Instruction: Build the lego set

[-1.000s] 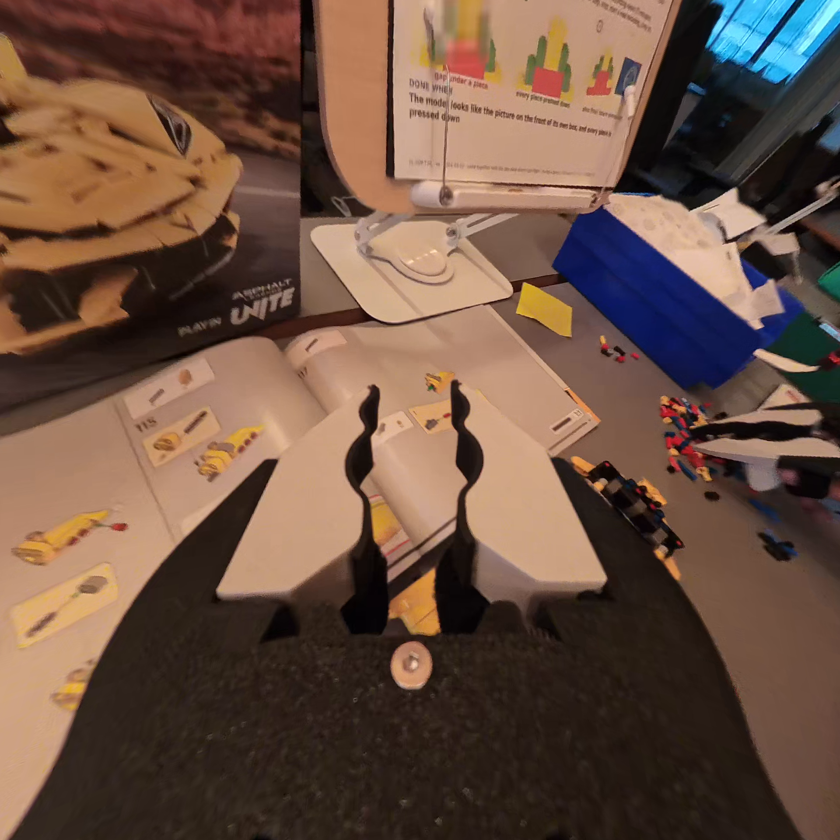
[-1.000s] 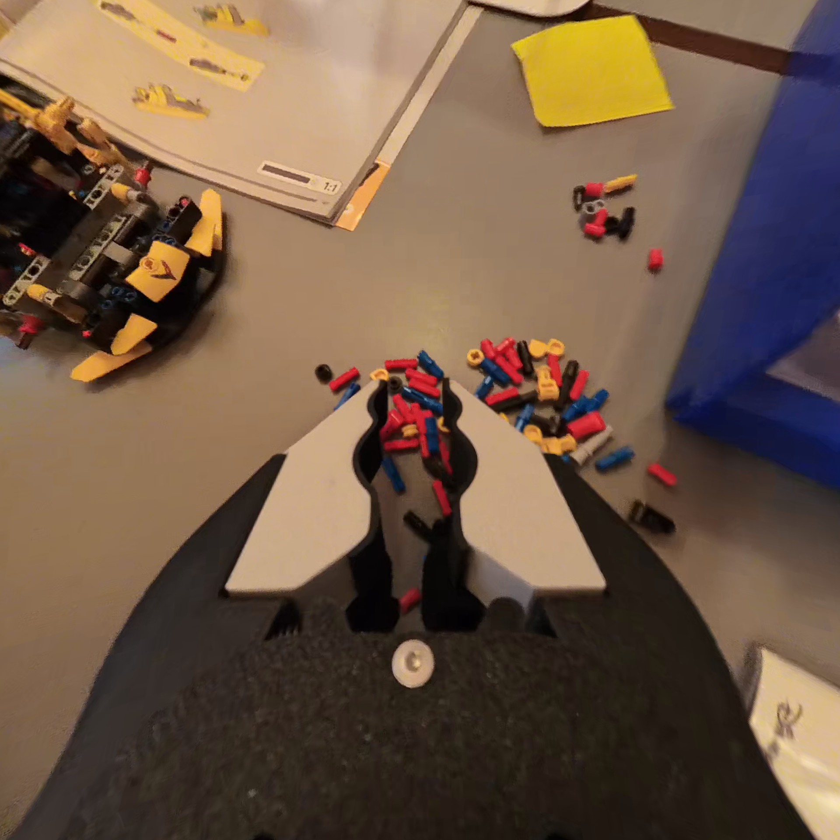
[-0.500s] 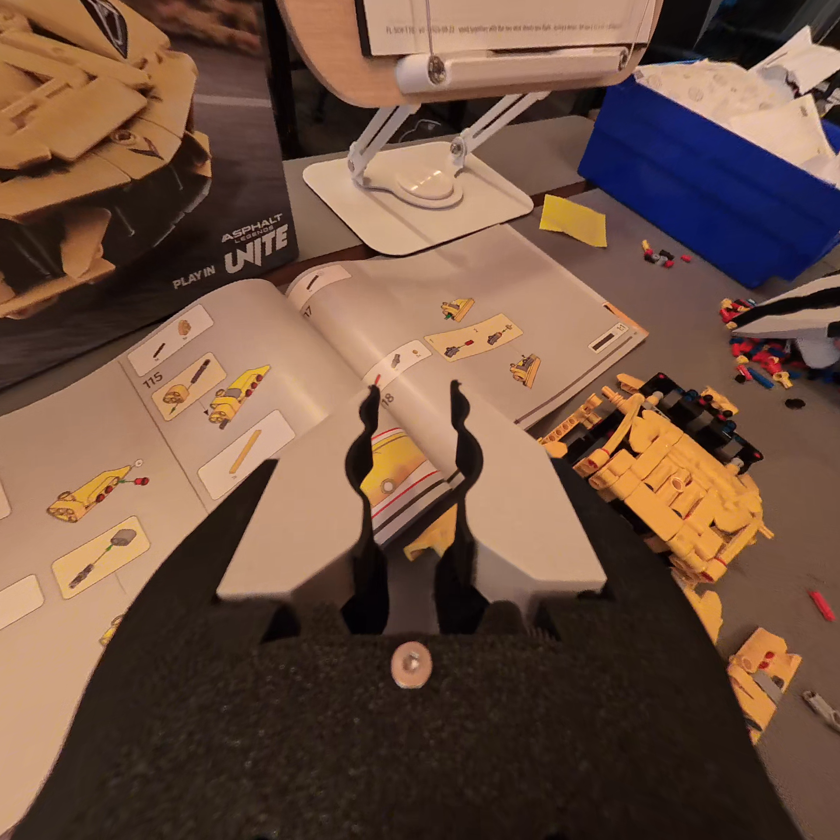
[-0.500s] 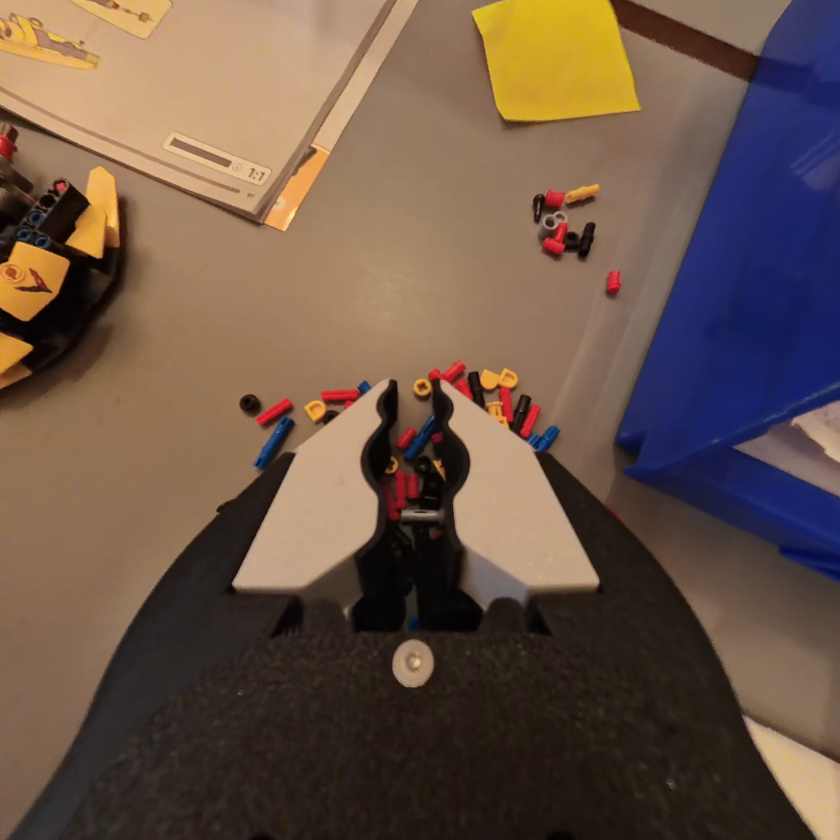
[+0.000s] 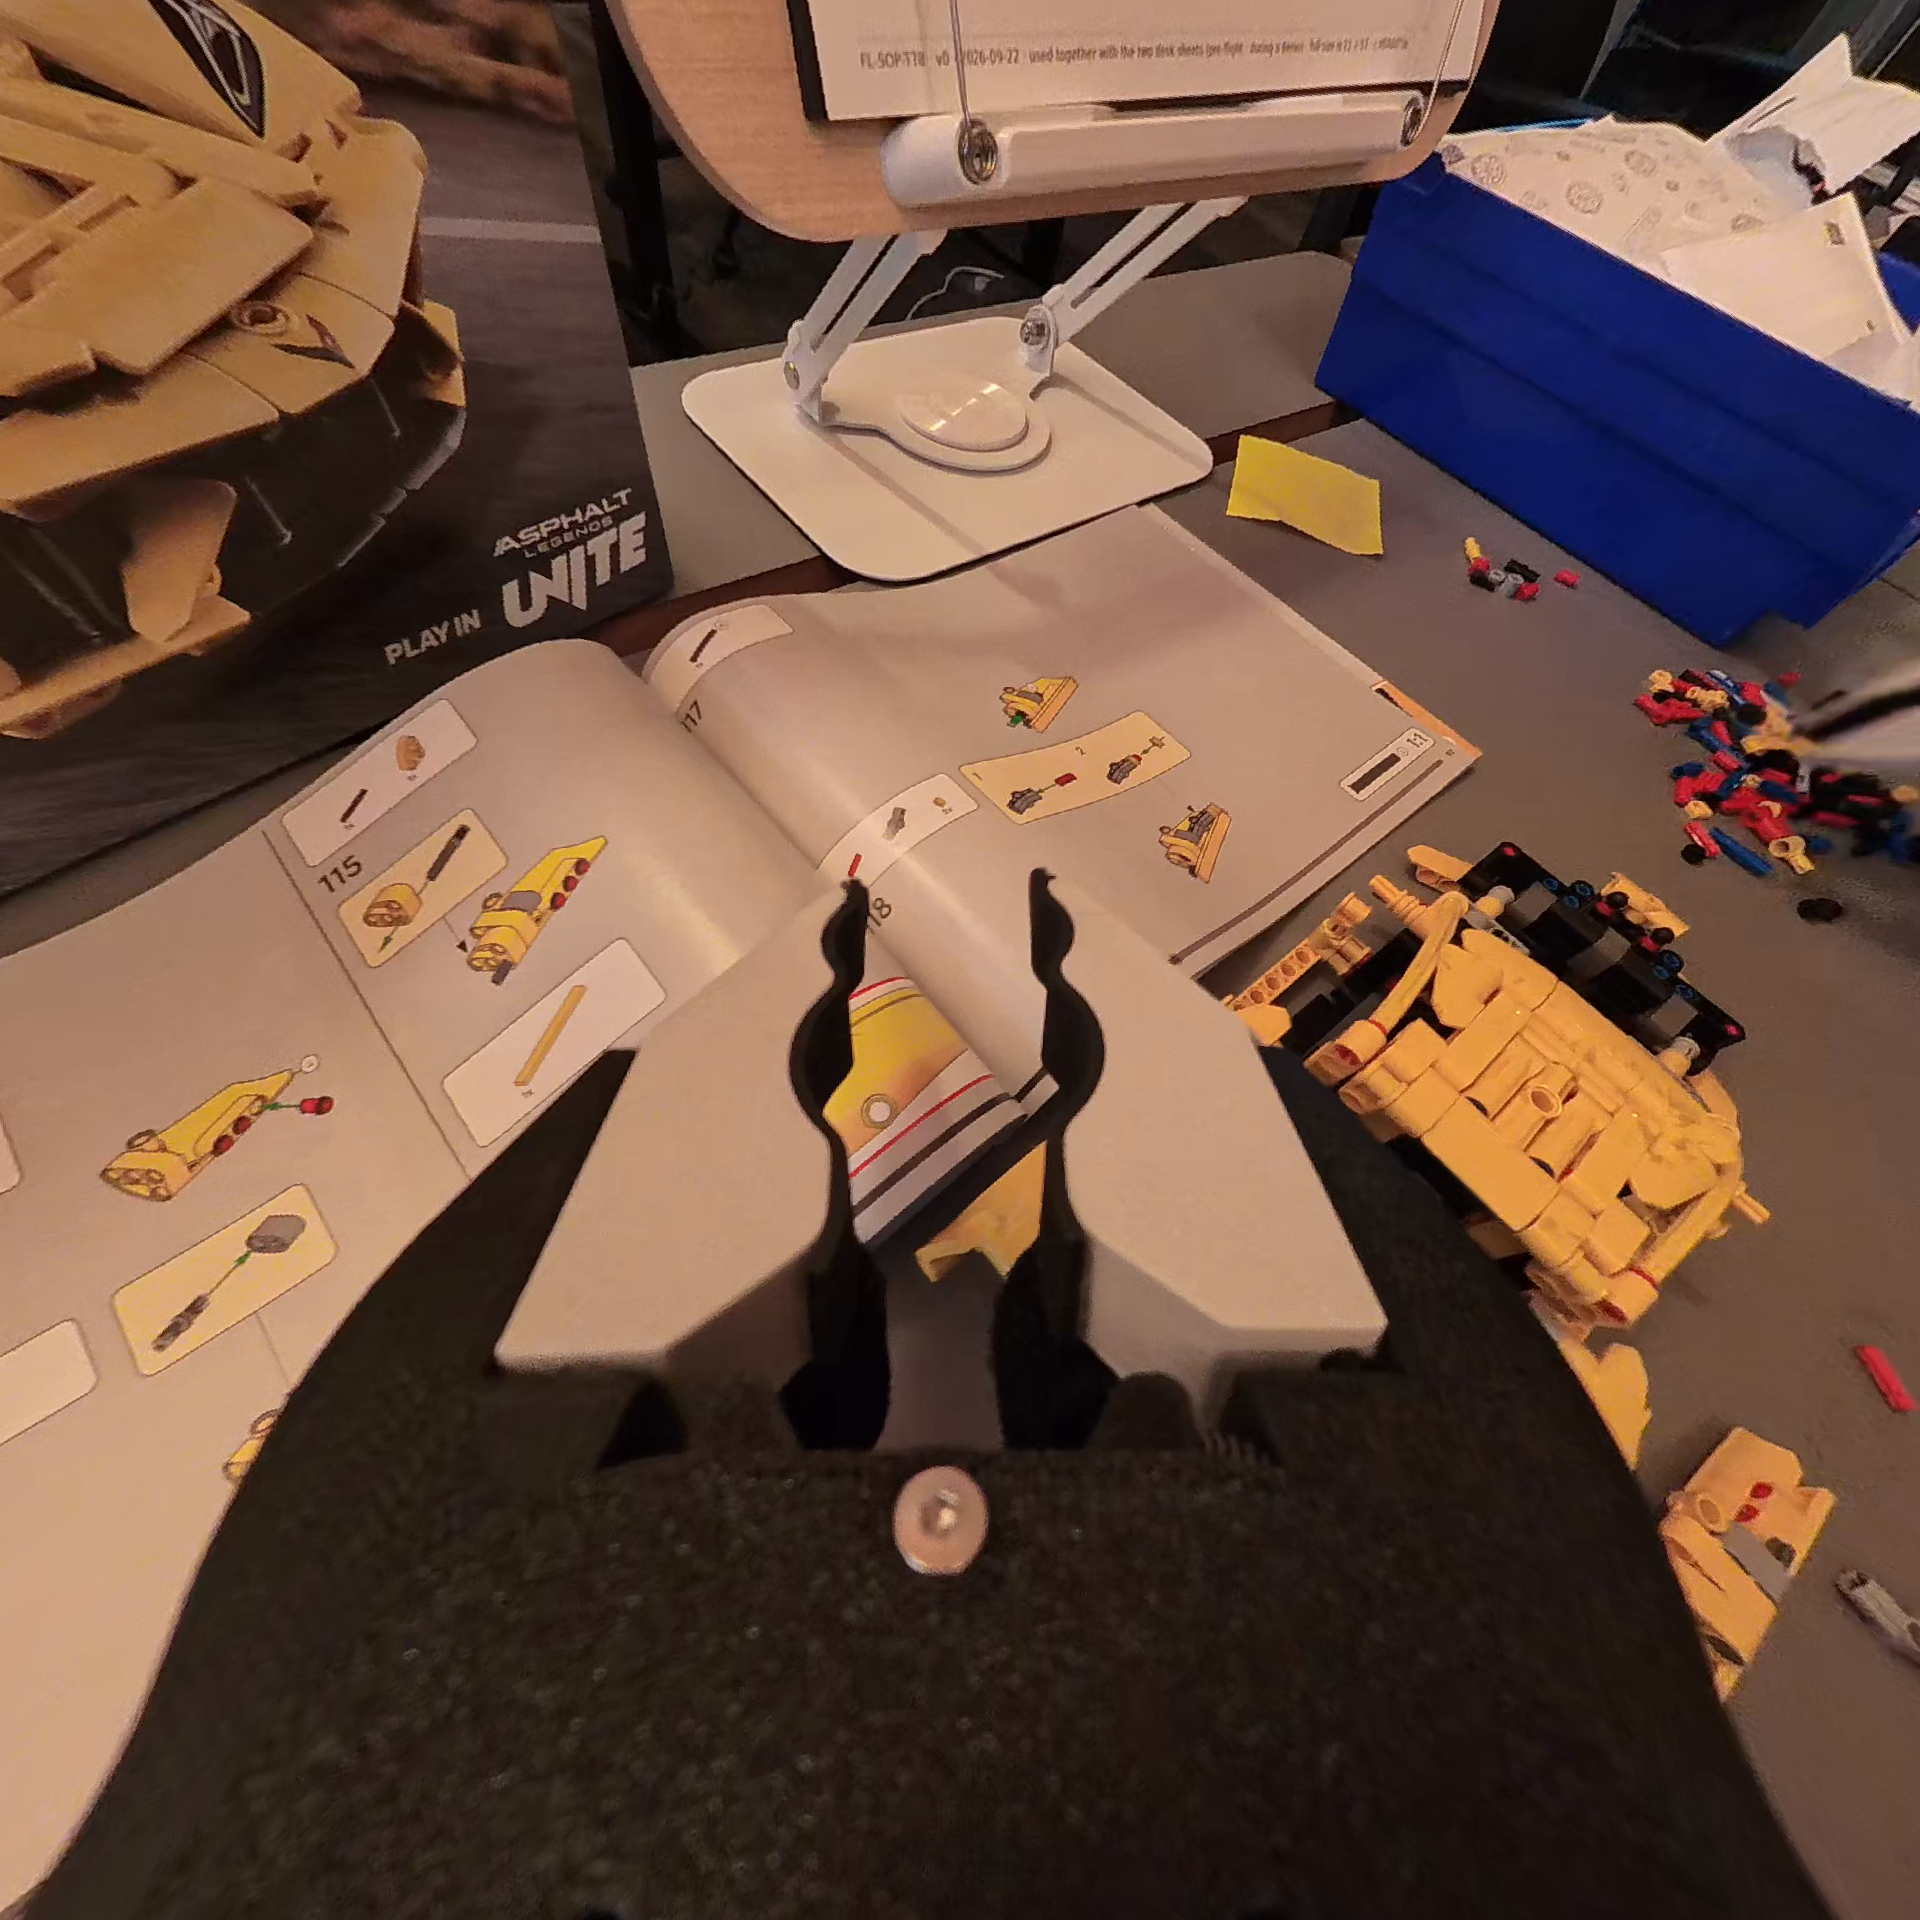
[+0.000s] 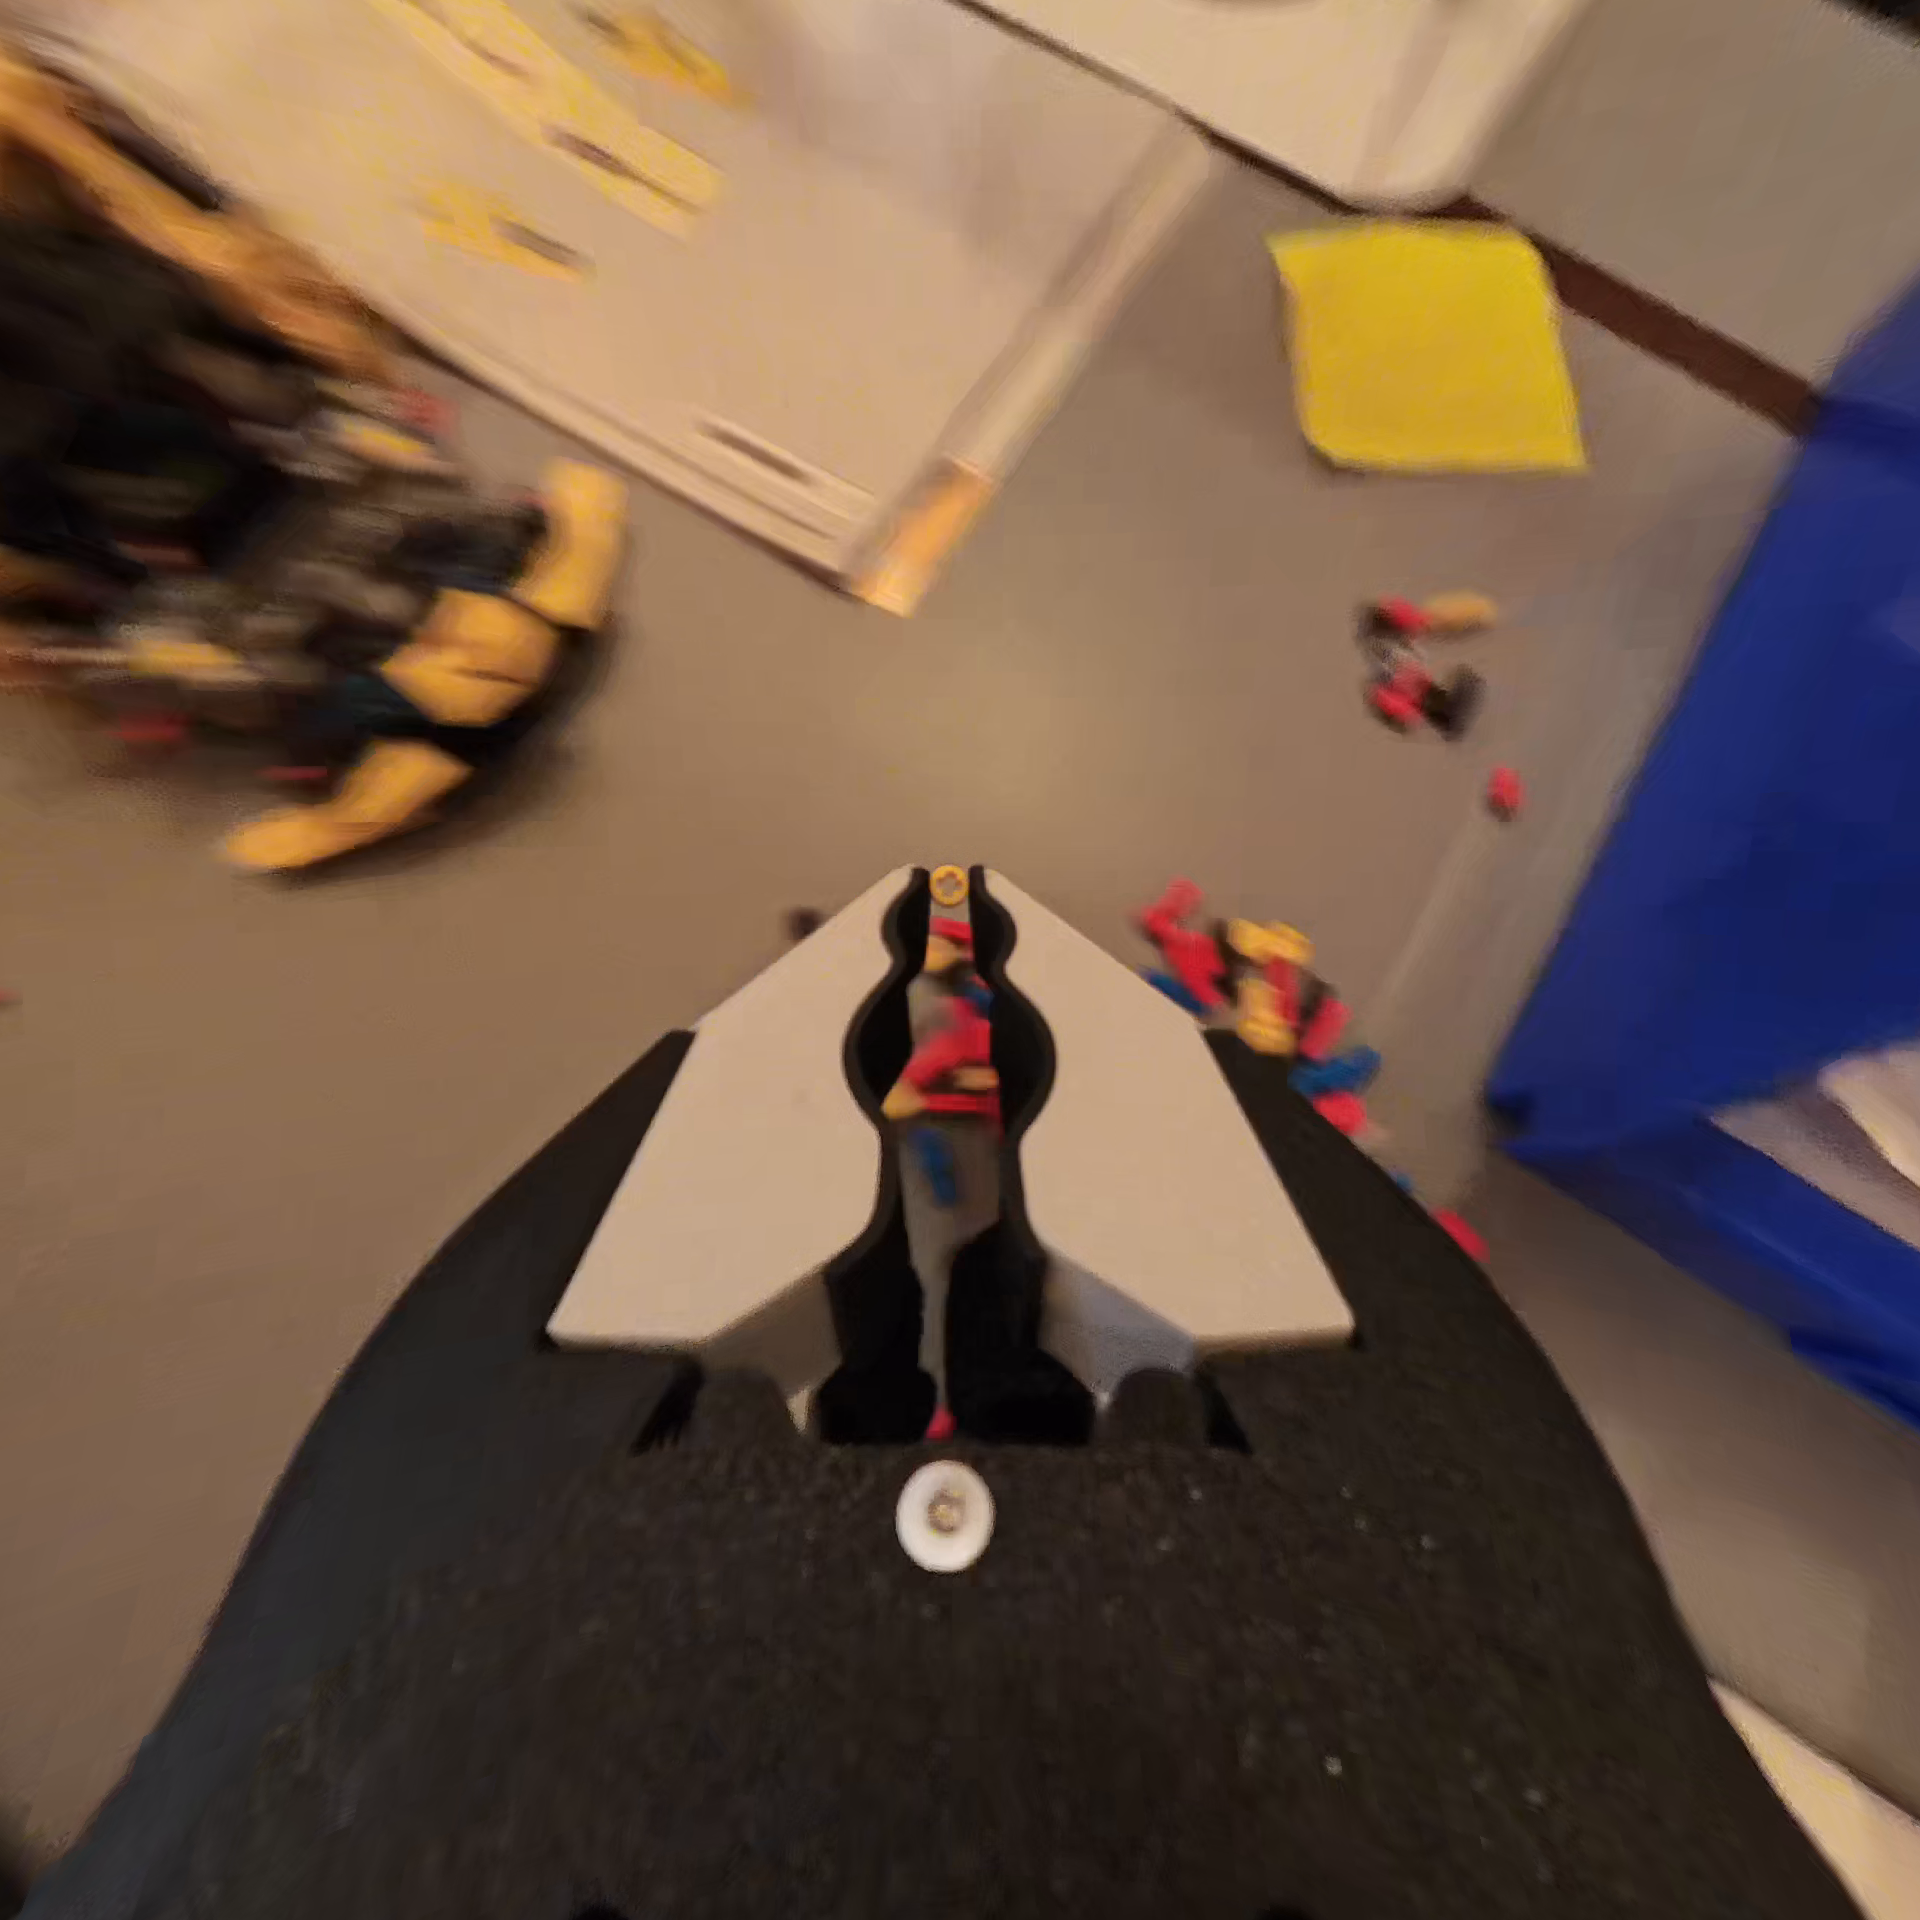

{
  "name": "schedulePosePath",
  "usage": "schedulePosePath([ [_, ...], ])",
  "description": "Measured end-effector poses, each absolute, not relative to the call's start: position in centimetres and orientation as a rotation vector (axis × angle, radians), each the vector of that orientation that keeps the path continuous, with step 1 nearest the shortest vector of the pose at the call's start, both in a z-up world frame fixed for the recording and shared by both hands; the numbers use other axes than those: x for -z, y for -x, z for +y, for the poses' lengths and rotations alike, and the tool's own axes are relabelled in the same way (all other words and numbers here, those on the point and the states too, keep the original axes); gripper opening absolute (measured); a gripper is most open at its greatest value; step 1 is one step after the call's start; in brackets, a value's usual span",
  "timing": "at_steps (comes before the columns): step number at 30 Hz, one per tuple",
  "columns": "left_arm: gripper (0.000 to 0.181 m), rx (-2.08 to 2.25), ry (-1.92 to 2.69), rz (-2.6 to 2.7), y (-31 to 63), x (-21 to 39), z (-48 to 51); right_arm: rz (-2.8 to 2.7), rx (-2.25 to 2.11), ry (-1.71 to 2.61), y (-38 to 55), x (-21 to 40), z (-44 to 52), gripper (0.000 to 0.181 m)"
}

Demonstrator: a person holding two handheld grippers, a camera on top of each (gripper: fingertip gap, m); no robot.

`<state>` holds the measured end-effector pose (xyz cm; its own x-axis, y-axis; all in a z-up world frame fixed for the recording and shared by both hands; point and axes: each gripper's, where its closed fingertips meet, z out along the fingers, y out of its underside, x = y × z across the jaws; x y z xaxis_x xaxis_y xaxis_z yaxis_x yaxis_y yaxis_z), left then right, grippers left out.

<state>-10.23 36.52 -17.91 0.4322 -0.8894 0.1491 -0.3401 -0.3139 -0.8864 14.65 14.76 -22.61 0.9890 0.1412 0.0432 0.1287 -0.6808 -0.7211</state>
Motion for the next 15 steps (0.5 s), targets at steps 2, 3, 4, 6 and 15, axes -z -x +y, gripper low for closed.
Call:
schedulePosePath([
  [2,0.031,0.835,1.862,1.047,10.3,18.0,36.5,-0.405,-0.215,2.262,-8.1,21.0,13.5,0.005],
  [3,0.031,0.833,1.862,1.049,10.3,18.0,36.5,-0.55,-0.333,2.248,-4.3,21.0,12.1,0.005],
  [4,0.031,0.831,1.863,1.054,10.2,18.0,36.5,-0.667,-0.401,2.243,-1.3,21.5,10.6,0.005],
  [6,0.031,0.823,1.865,1.061,10.2,18.2,36.4,-0.779,-0.416,2.27,2.0,23.1,8.7,0.006],
  [15,0.031,0.823,1.886,1.084,9.7,18.8,35.9,-0.827,-0.397,2.296,4.8,26.2,7.1,0.006],
])
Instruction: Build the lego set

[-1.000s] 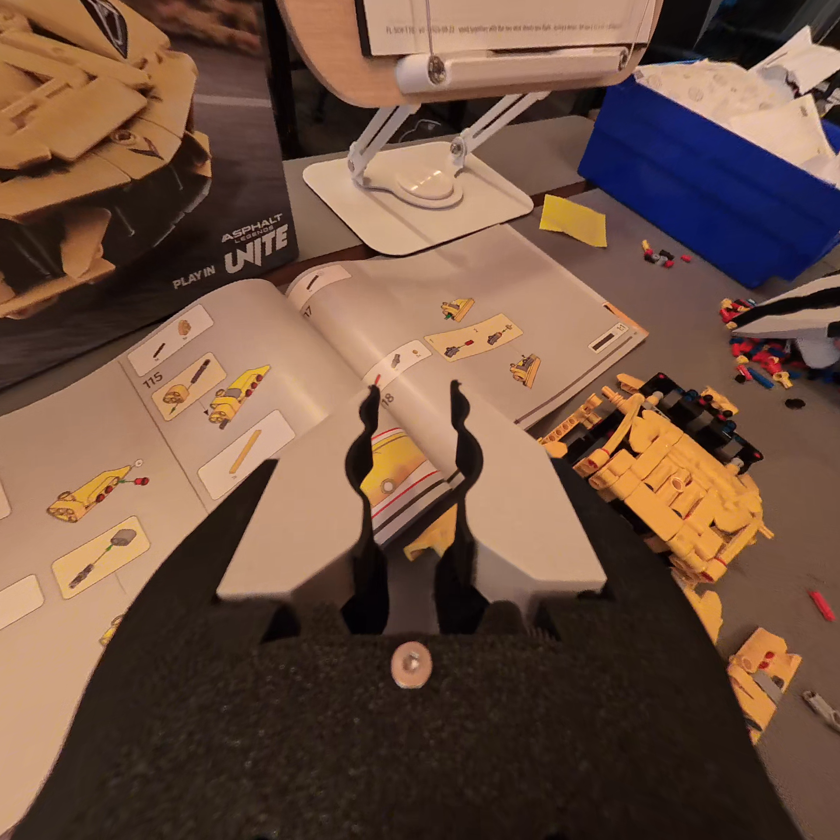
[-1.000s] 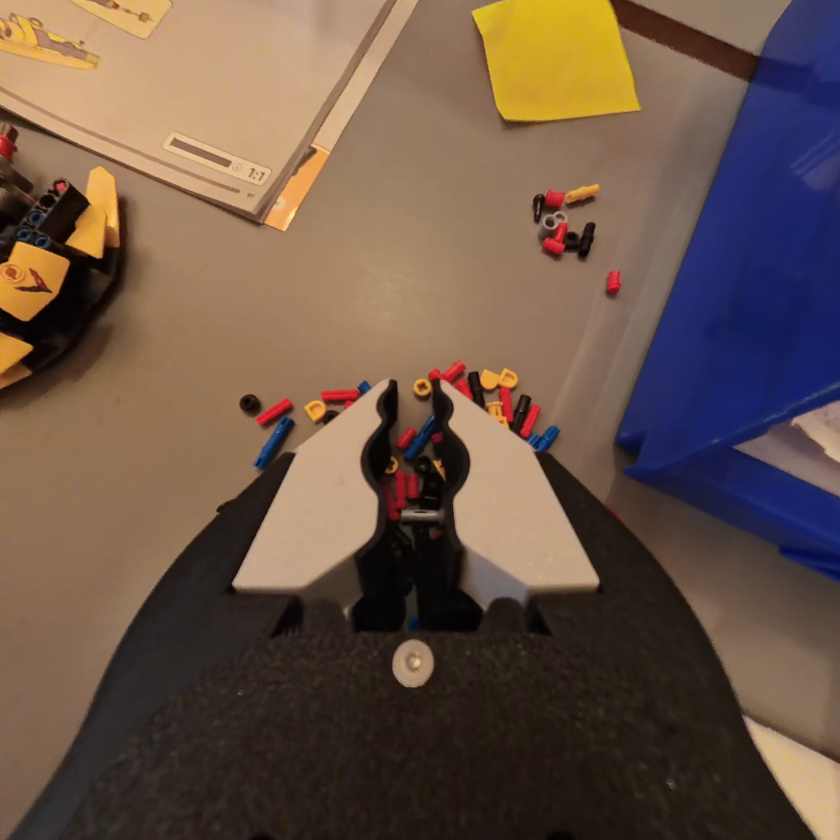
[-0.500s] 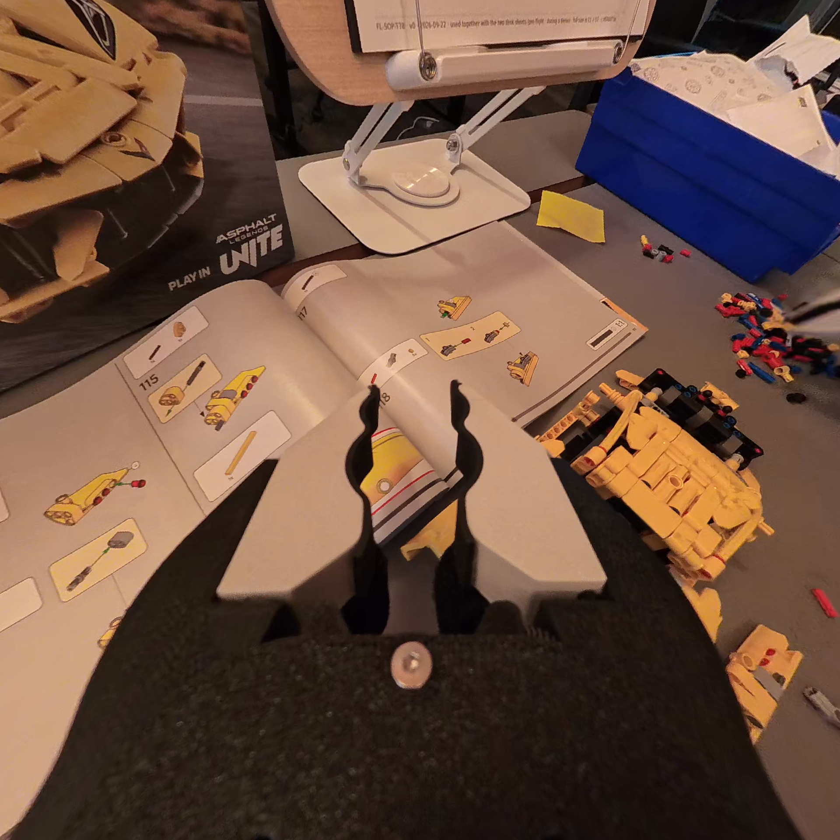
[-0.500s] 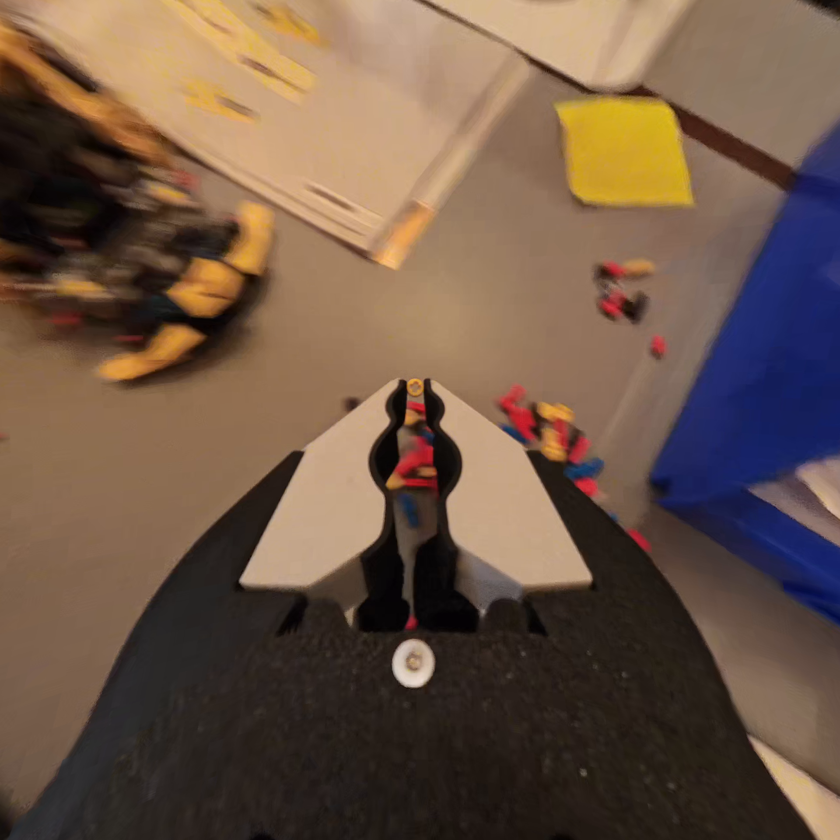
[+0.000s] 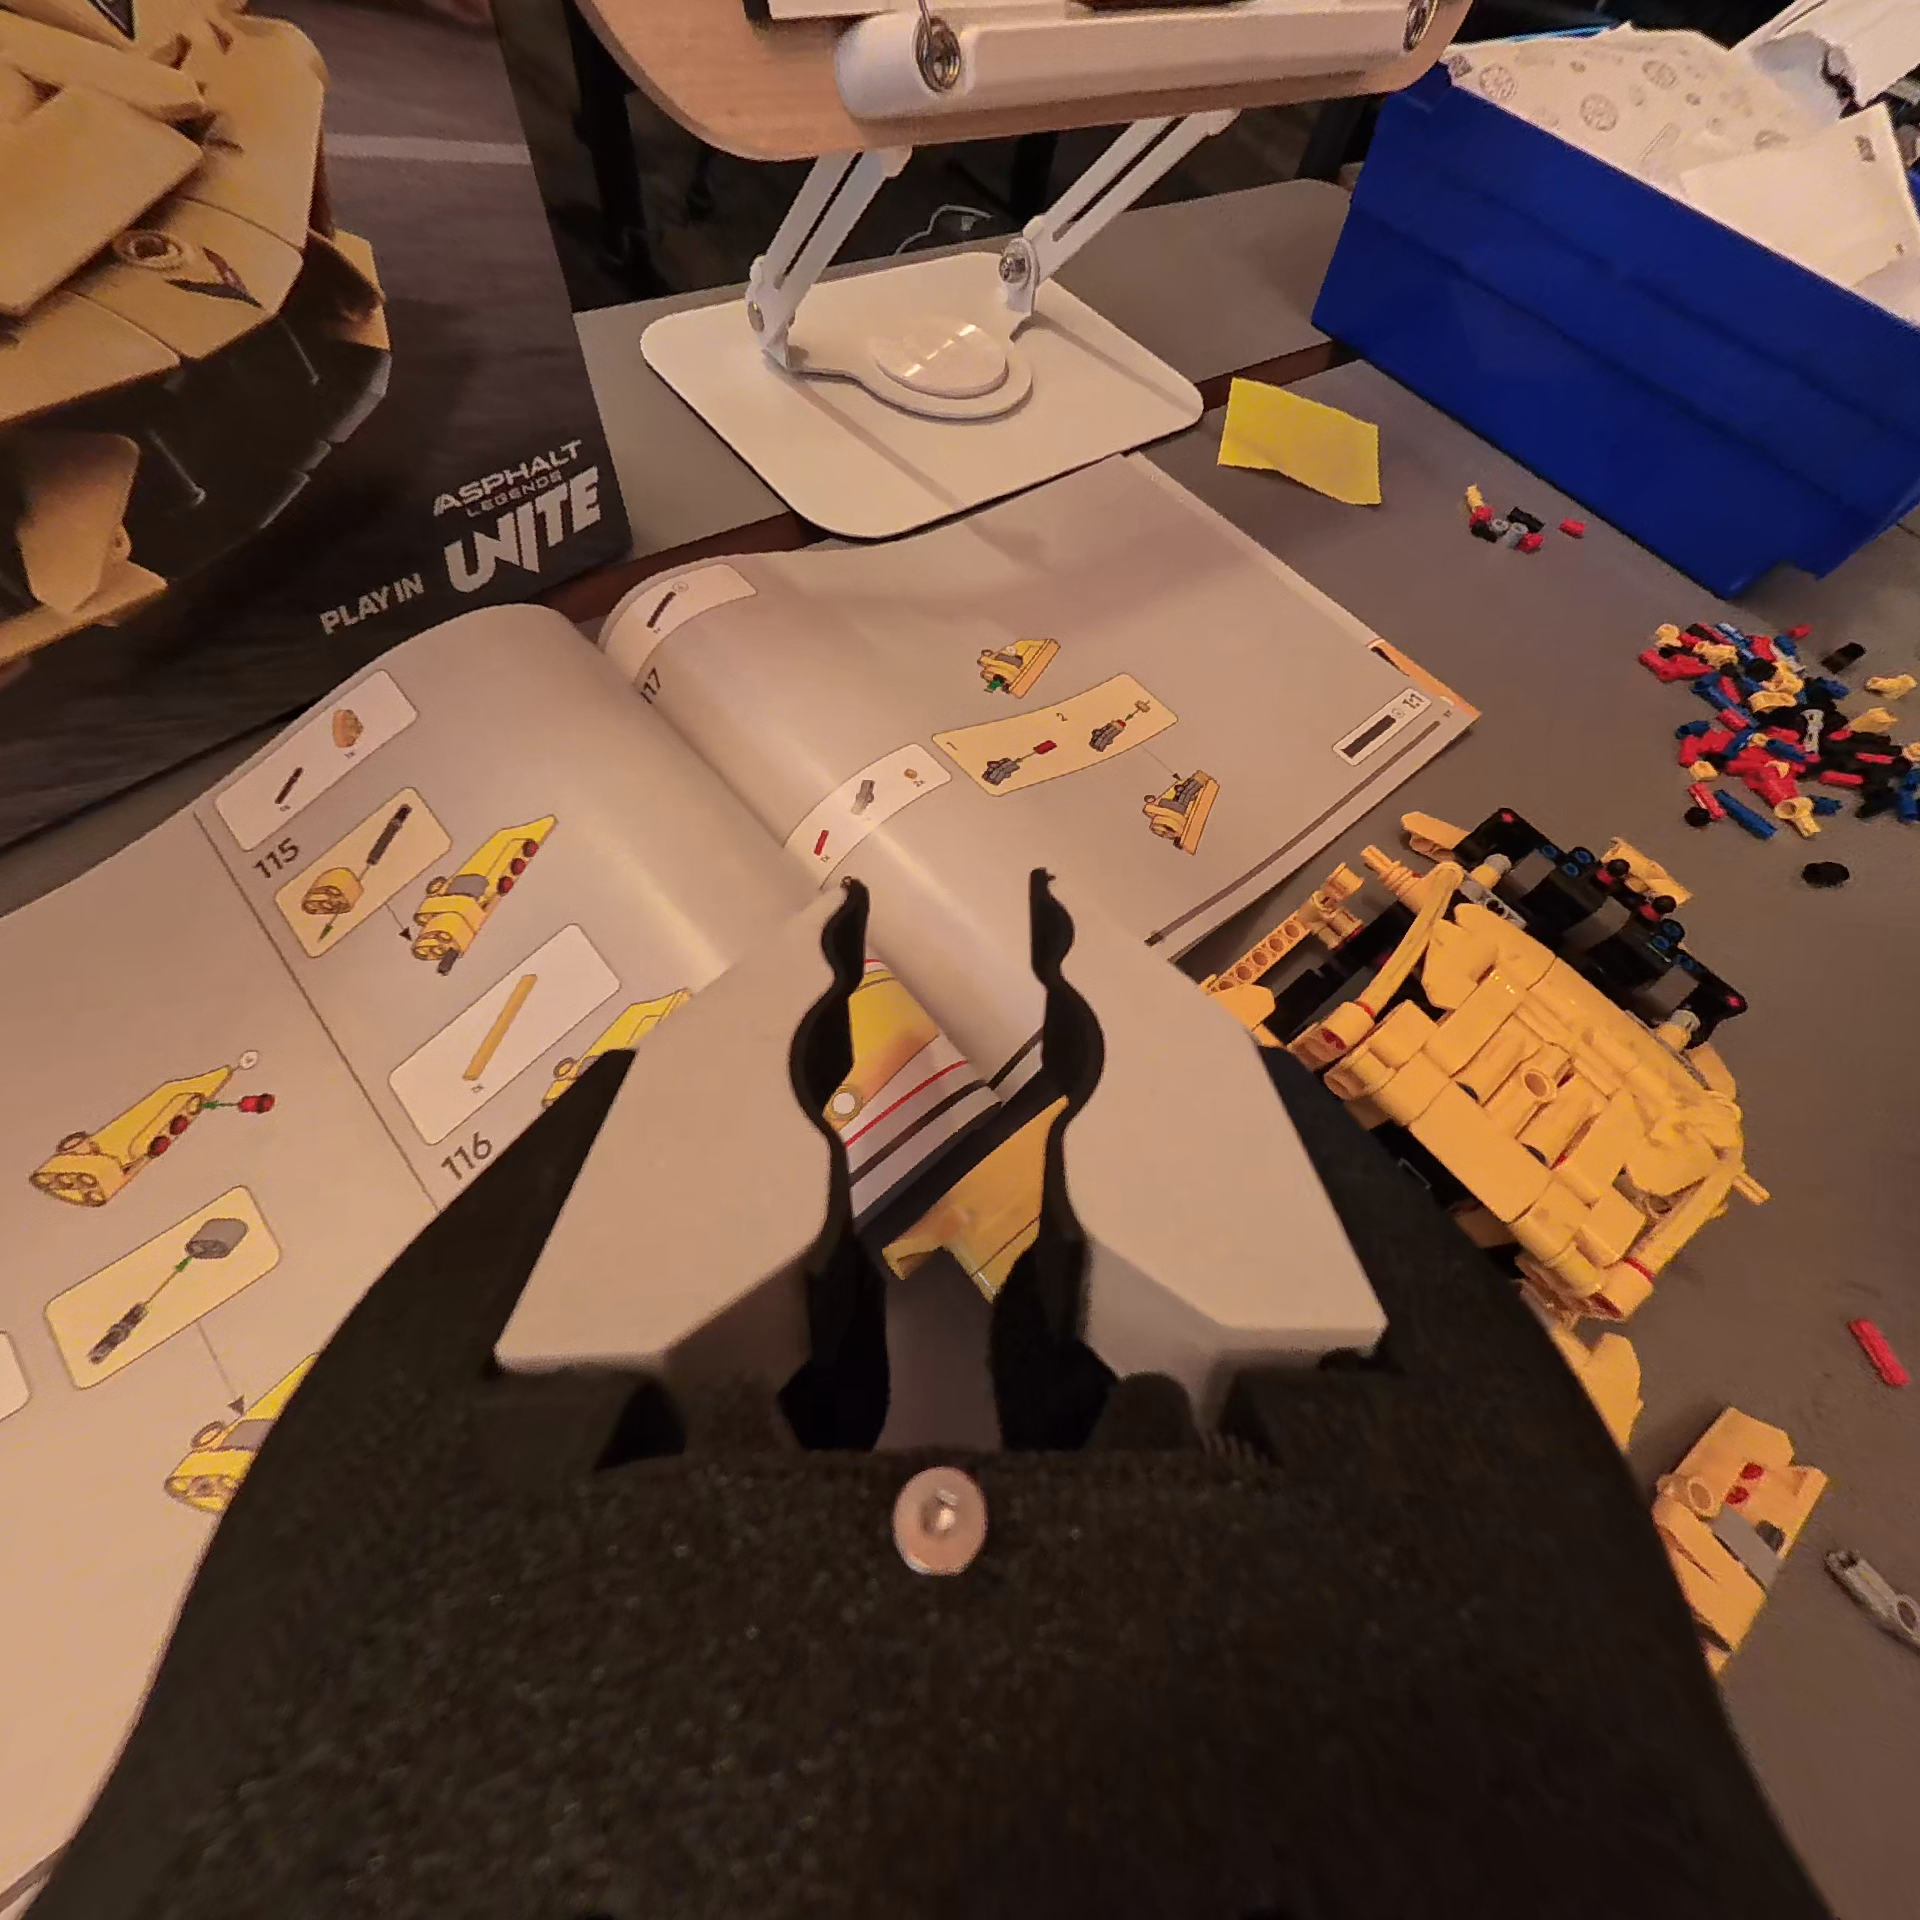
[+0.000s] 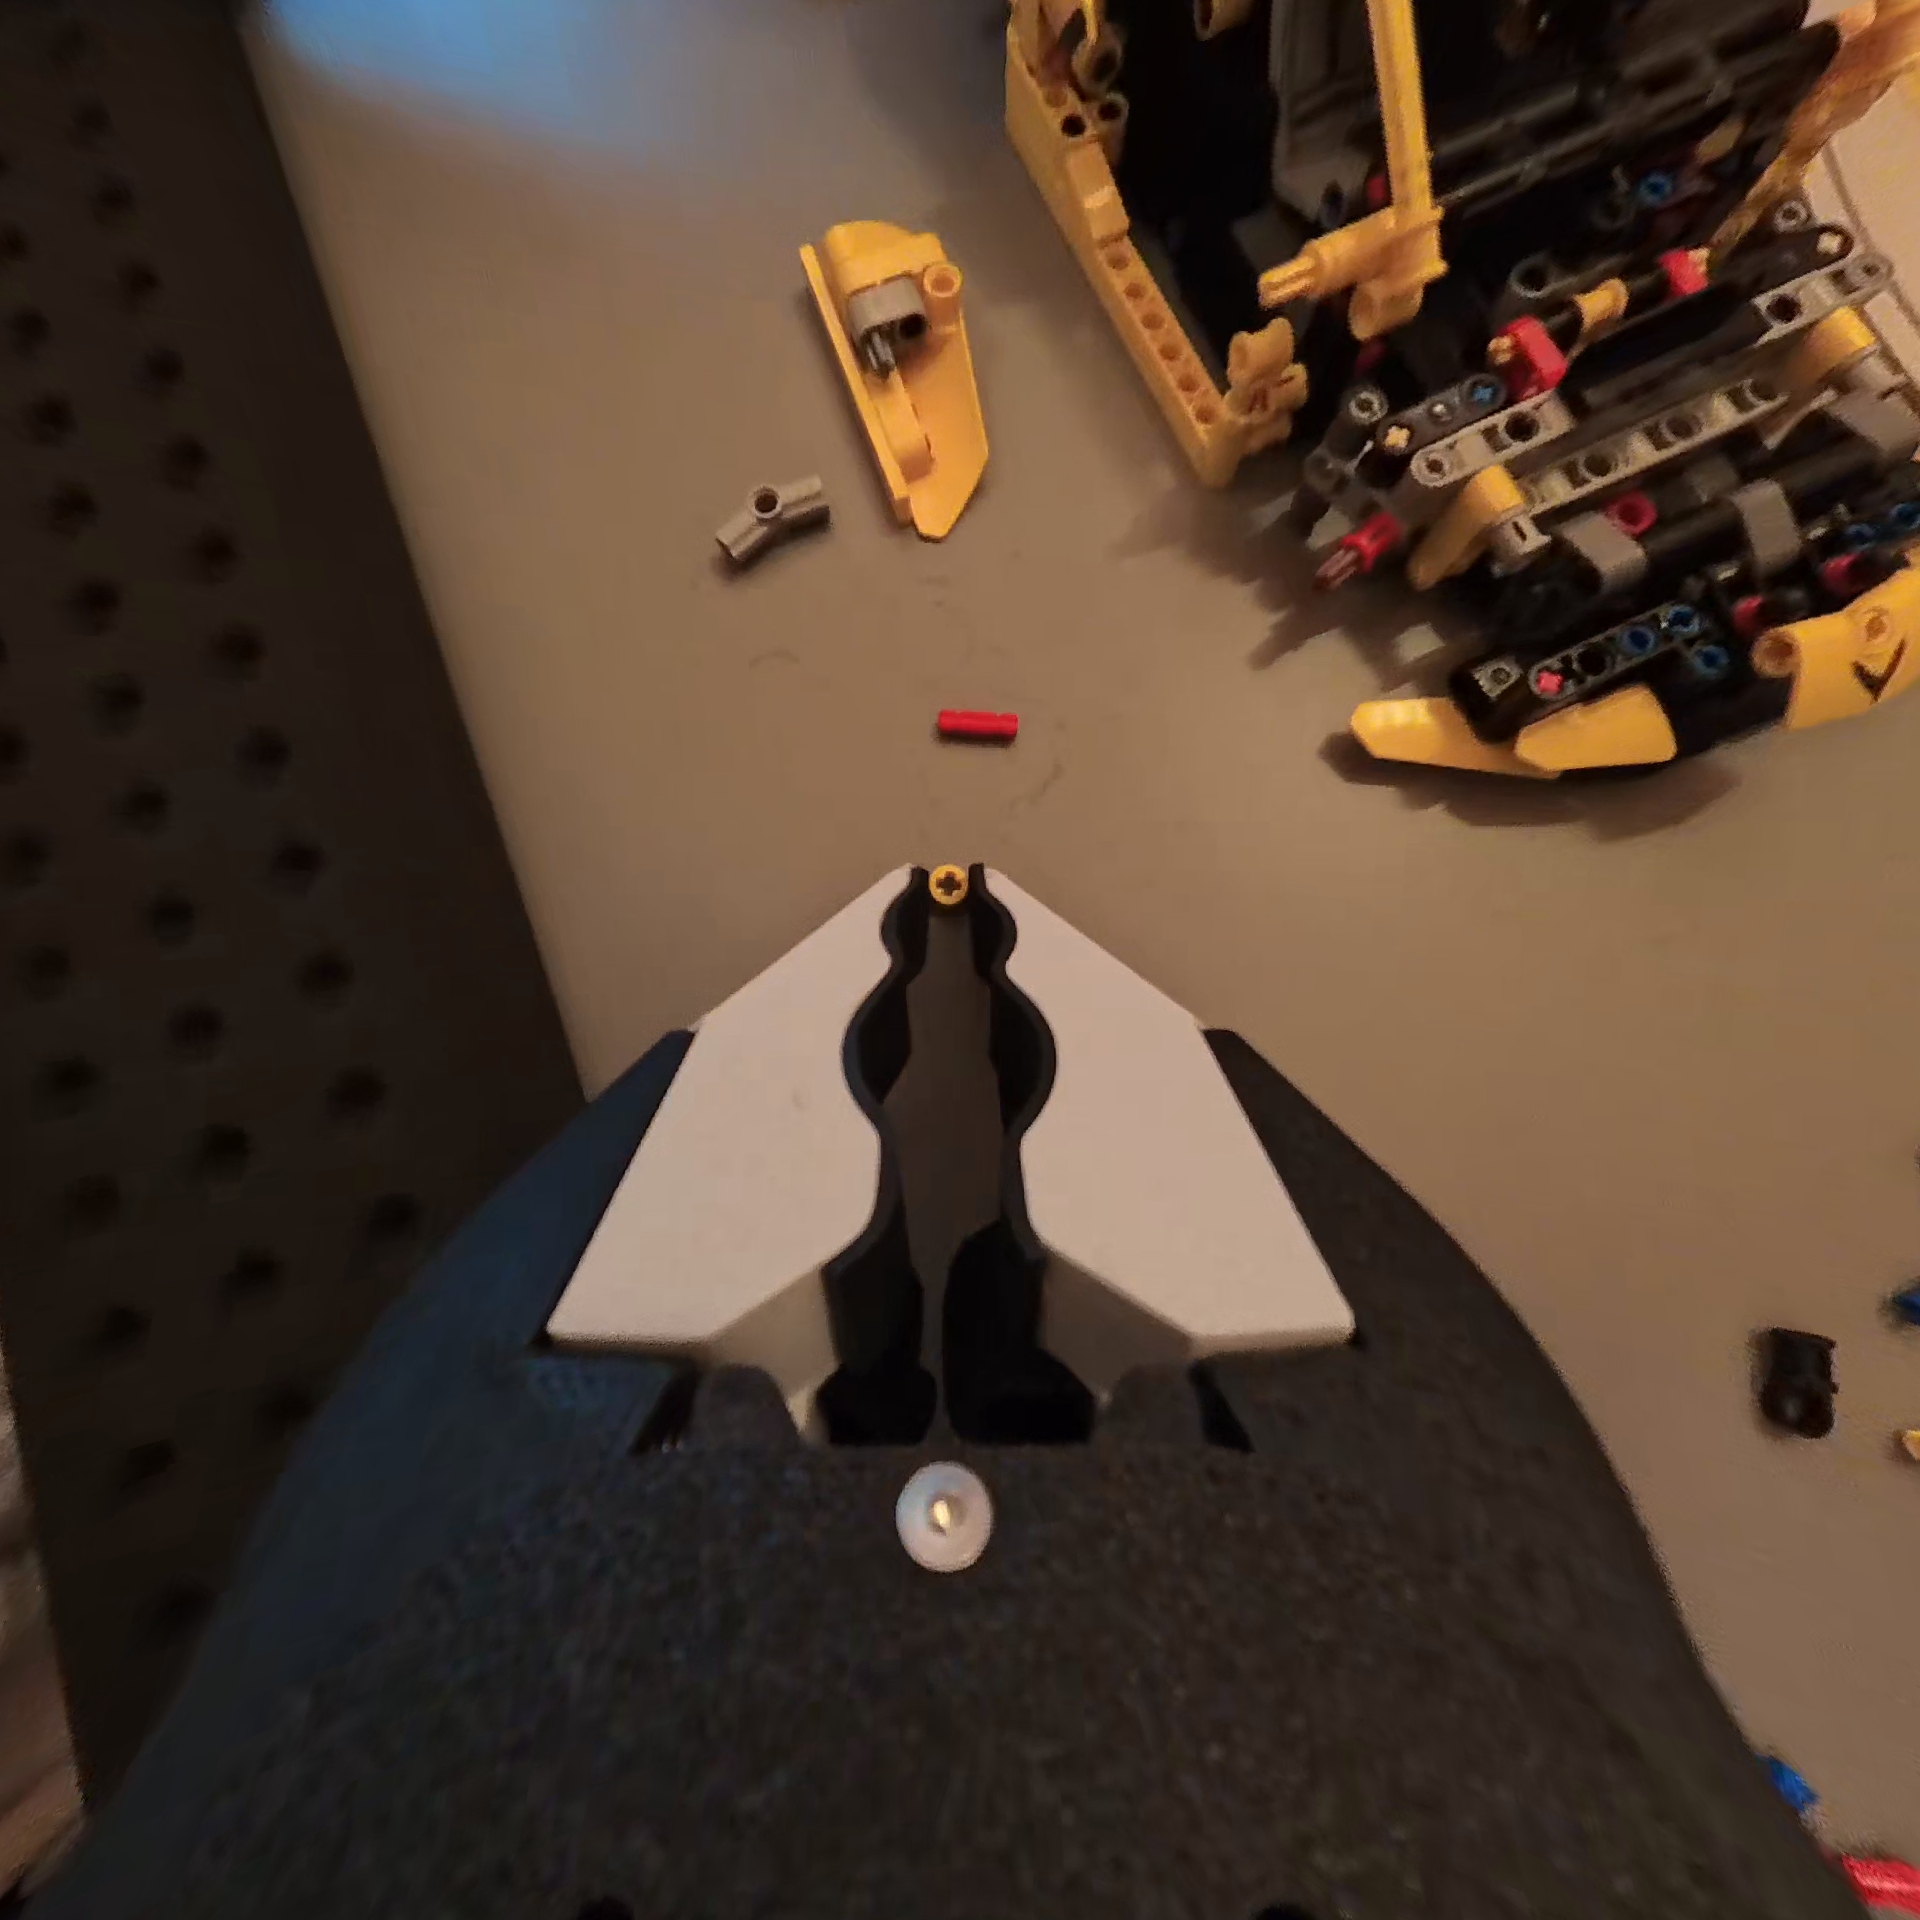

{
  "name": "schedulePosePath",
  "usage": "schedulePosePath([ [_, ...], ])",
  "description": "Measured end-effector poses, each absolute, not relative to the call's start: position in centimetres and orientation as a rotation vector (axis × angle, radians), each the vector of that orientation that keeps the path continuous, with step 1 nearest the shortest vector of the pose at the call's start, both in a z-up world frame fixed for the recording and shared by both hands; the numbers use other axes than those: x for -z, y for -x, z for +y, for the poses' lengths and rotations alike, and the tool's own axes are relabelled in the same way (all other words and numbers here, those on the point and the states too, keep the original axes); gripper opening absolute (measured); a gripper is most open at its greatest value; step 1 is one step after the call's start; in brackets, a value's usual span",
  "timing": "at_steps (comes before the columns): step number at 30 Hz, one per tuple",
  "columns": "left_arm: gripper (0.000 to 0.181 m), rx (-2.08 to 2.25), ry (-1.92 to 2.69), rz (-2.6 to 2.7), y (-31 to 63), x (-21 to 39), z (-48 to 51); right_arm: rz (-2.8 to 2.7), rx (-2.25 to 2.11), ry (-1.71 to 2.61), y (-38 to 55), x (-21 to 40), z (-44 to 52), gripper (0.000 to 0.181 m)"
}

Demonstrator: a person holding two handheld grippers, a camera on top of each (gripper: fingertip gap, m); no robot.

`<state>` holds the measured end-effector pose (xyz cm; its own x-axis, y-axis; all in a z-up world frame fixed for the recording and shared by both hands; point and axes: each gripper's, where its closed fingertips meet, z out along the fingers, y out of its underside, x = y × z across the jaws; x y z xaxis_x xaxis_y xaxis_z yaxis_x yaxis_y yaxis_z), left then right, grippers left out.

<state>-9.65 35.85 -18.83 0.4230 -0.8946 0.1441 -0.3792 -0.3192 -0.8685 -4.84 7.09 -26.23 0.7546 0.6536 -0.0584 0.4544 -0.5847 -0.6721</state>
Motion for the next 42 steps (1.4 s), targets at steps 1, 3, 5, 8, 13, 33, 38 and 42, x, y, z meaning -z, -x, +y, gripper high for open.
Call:
schedulePosePath([
  [1,0.031,0.827,1.886,1.083,9.7,18.8,35.8,-0.809,-0.427,2.296,4.8,26.2,7.0,0.007],
  [3,0.031,0.825,1.885,1.081,9.7,18.7,35.9,-0.769,-0.47,2.306,4.3,25.9,6.8,0.019],
  [5,0.031,0.814,1.883,1.081,9.9,18.7,36.0,-0.706,-0.426,2.301,2.2,25.1,6.8,0.019],
  [8,0.031,0.802,1.881,1.084,10.0,18.6,36.0,-0.5,-0.148,2.301,-6.6,23.4,7.0,0.015],
  [13,0.031,0.792,1.873,1.105,9.7,18.6,35.7,-0.123,0.167,2.423,-21.1,24.5,4.5,0.015],
  [33,0.031,0.698,1.866,1.15,9.8,19.3,35.8,-0.493,-0.292,2.262,-7.0,20.9,7.7,0.006],
  [38,0.031,0.685,1.864,1.154,9.9,19.3,35.9,-0.73,-0.392,2.337,2.7,24.6,7.3,0.006],
  [42,0.031,0.687,1.868,1.154,10.0,19.4,35.9,-0.726,-0.318,2.335,2.7,25.6,8.2,0.006],
])
